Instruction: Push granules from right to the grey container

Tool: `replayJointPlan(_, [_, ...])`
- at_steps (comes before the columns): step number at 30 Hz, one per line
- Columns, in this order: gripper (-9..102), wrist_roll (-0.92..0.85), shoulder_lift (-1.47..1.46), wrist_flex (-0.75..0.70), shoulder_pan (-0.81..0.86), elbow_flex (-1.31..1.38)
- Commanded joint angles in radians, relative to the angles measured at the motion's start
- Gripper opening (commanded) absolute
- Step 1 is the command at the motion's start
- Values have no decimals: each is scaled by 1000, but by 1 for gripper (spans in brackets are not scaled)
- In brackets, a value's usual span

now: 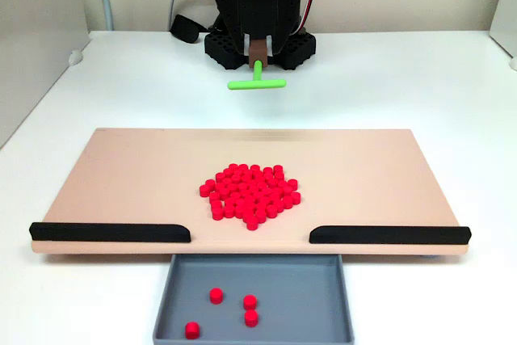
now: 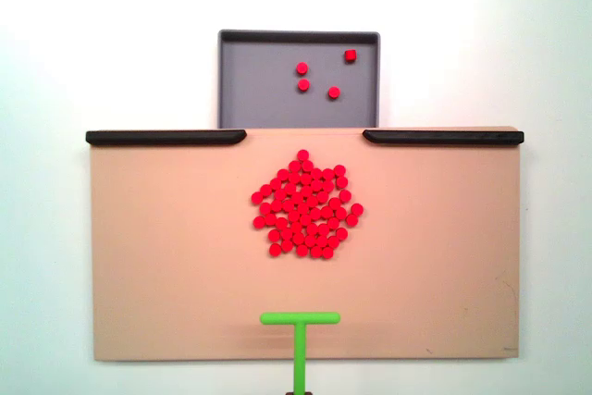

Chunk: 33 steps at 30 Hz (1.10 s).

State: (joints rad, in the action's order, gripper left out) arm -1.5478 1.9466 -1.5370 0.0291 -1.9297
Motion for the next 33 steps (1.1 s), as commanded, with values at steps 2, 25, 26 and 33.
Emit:
replayJointPlan(2, [0, 8, 25, 5, 2, 8])
replayJointPlan(25, [0, 14, 31, 5, 2, 8])
replayJointPlan(26, [0, 14, 26, 5, 2, 8])
replayJointPlan(33, [0, 25, 14, 5, 3, 8])
